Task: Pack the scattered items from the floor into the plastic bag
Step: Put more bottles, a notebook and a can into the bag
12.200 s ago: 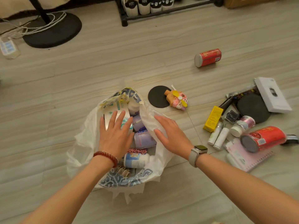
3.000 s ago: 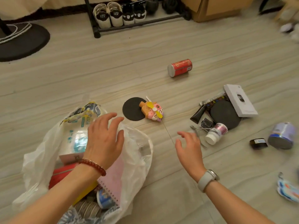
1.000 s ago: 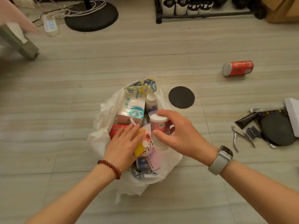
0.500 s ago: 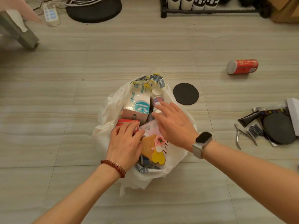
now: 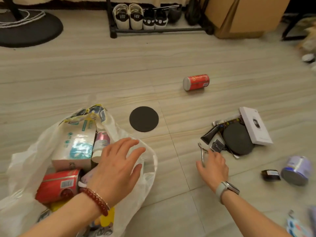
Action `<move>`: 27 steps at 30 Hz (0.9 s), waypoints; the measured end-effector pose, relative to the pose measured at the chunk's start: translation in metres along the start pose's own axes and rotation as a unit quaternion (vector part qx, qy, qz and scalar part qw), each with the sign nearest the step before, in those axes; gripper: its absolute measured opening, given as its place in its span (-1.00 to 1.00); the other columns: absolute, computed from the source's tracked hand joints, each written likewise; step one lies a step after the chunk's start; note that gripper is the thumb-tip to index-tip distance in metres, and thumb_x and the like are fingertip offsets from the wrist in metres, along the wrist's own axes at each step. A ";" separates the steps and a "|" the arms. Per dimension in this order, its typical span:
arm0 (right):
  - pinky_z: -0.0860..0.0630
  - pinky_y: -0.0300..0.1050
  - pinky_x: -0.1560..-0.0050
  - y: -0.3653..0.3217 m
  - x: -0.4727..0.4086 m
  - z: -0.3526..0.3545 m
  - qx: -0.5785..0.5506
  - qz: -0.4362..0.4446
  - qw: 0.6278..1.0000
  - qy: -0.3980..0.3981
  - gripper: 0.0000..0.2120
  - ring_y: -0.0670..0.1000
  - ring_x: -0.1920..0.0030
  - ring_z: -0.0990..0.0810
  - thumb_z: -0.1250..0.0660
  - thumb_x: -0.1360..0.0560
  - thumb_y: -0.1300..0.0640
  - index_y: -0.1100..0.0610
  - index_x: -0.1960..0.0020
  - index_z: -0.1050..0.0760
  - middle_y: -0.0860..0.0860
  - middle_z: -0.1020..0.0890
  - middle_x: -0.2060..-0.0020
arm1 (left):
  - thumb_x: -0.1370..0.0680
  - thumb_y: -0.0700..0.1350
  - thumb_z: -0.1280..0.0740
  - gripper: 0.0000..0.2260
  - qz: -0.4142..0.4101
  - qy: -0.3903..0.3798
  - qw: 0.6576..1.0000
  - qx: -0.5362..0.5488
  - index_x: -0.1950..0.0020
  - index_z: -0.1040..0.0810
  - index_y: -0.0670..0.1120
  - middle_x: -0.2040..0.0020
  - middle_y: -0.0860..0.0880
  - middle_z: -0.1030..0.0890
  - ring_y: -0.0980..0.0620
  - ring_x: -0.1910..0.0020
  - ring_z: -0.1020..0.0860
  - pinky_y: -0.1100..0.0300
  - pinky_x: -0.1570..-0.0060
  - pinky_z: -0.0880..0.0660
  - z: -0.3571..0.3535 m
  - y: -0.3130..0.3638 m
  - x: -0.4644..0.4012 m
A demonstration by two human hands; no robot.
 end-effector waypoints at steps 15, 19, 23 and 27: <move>-0.27 -0.06 -0.15 0.006 -0.004 -0.050 -0.084 0.066 0.973 0.204 -0.76 0.11 -0.08 -0.36 -0.09 -0.47 0.13 0.20 0.09 -0.51 0.16 -0.58 0.05 | -0.52 0.09 -0.23 -0.34 0.220 -0.299 0.928 -0.031 -0.48 -0.01 -0.13 -0.53 -0.09 0.00 -0.15 -0.50 0.05 -0.13 -0.44 -0.06 -0.186 -0.066 -0.141; -0.28 -0.04 -0.13 0.008 -0.003 -0.049 -0.086 0.066 0.968 0.227 -0.80 0.11 -0.10 -0.34 -0.10 -0.46 0.15 0.18 0.07 -0.48 0.15 -0.56 0.04 | -0.48 0.13 -0.29 -0.31 0.229 -0.246 0.942 -0.012 -0.47 -0.10 -0.14 -0.52 -0.11 -0.09 -0.14 -0.48 -0.08 -0.04 -0.42 -0.17 -0.190 -0.080 -0.146; -0.30 -0.02 -0.14 0.007 -0.001 -0.050 -0.070 0.068 0.967 0.237 -0.82 0.12 -0.12 -0.35 -0.11 -0.47 0.16 0.17 0.06 -0.46 0.14 -0.55 0.02 | -0.56 0.03 -0.18 -0.60 0.147 -0.253 0.946 -0.141 -0.28 -0.35 -0.21 -0.33 -0.21 -0.39 -0.22 -0.25 -0.41 -0.02 -0.11 -0.42 -0.183 -0.070 -0.153; -0.30 -0.02 -0.13 0.007 -0.001 -0.050 -0.053 0.061 0.968 0.238 -0.80 0.12 -0.12 -0.35 -0.09 -0.48 0.14 0.15 0.06 -0.47 0.13 -0.55 0.03 | -0.56 -0.24 -0.07 -0.81 0.110 -0.205 0.960 -0.156 -0.04 -0.42 -0.27 0.31 -0.14 -0.48 -0.19 0.26 -0.47 0.07 0.30 -0.39 -0.172 -0.055 -0.163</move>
Point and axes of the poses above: each hand's wrist, its own x-axis away from the middle knuckle, its own z-axis out of the back of the hand, y = z × x, the point moved 9 cm from there along -x, towards the middle knuckle
